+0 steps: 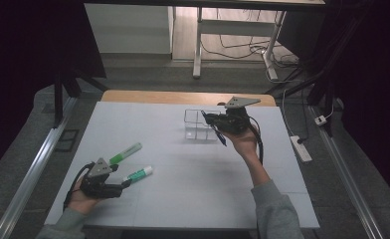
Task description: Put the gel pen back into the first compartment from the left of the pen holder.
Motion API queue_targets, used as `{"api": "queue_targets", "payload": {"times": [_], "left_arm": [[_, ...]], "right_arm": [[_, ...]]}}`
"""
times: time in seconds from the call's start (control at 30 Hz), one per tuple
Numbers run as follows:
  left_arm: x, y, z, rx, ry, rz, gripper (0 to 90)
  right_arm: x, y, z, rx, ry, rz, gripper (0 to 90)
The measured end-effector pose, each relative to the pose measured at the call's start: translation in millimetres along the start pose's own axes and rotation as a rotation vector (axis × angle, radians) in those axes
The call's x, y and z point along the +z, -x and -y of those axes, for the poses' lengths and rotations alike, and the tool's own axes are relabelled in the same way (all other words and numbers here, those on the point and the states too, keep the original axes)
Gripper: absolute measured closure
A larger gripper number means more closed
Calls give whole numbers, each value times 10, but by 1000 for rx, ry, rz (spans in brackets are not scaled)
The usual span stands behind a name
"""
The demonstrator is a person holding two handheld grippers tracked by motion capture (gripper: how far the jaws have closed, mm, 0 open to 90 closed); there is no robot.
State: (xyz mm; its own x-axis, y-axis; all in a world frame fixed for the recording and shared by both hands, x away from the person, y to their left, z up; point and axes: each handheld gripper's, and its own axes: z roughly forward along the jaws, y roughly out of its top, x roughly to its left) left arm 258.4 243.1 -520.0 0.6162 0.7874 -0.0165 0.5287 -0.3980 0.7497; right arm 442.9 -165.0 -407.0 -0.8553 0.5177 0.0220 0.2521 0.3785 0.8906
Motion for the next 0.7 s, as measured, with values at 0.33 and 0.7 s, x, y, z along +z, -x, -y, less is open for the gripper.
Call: {"api": "queue_targets", "payload": {"times": [0.33, 0.7], "left_arm": [[-23, -12, -2, -9, 6, -7, 242], [-32, -26, 10, -12, 13, 2, 242]], "right_arm": [[30, 6, -33, 15, 56, -9, 794], [173, -33, -199, 28, 94, -19, 794]]}}
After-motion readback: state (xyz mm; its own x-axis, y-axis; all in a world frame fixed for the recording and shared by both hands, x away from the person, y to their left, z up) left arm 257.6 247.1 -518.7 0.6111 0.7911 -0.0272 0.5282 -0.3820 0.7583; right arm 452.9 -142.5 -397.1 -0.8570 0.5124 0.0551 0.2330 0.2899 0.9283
